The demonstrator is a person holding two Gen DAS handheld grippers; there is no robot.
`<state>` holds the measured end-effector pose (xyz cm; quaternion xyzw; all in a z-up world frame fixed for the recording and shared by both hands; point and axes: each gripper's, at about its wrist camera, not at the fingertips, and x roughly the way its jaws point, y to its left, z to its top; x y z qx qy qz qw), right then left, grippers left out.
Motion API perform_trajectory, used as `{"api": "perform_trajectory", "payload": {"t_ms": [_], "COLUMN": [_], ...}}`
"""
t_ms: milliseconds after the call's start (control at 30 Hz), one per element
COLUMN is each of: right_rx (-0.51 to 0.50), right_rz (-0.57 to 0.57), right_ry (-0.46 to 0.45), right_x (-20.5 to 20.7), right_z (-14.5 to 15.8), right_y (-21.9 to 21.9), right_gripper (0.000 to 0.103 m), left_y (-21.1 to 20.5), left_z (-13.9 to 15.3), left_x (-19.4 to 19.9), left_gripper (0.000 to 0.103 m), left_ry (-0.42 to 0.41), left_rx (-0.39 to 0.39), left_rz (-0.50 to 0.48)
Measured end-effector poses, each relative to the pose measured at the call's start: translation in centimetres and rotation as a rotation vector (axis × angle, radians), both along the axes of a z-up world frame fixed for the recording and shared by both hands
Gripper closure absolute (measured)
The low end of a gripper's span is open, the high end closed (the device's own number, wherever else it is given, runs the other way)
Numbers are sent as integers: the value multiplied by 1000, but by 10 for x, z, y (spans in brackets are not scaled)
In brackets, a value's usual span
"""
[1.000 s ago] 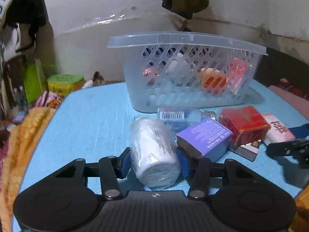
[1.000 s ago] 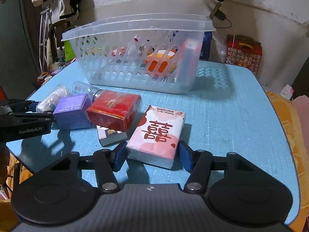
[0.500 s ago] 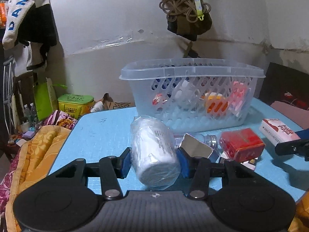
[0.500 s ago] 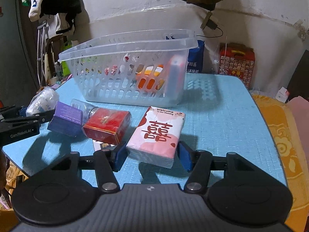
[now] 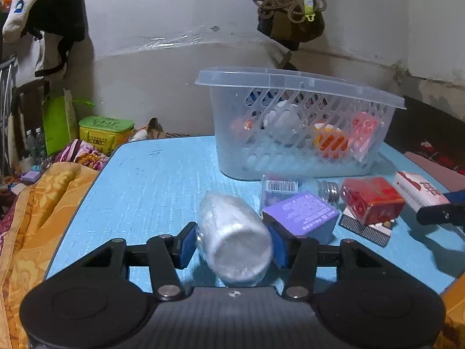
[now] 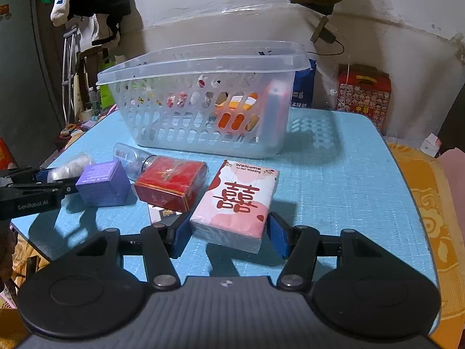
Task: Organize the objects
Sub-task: 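Carry the roll and tissue pack into the basket and open both grippers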
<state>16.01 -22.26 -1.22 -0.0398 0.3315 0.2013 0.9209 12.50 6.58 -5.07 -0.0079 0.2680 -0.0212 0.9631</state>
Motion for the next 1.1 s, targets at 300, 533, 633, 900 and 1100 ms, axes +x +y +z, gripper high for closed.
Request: {"api": "perform_trajectory", "payload": {"t_ms": [300, 533, 633, 900, 1100], "right_rx": [-4, 14, 43, 156, 87], "right_rz": [7, -4, -14, 3, 37], "right_ry": [2, -15, -48, -308, -337], "right_x": [-1, -2, -6, -31, 46], "right_z": [-1, 4, 13, 83, 123], "right_y": [2, -4, -12, -22, 25], "right_gripper": [43, 43, 43, 43, 43], "left_y": [2, 9, 11, 2, -29], "left_z": [-3, 4, 18, 89, 154], "left_x": [-9, -21, -30, -42, 30], "left_gripper": [48, 50, 50, 50, 50], "left_ry": [7, -35, -91, -282, -321], "left_rx": [31, 42, 21, -113, -174], "left_rz": [-23, -7, -3, -42, -82]}}
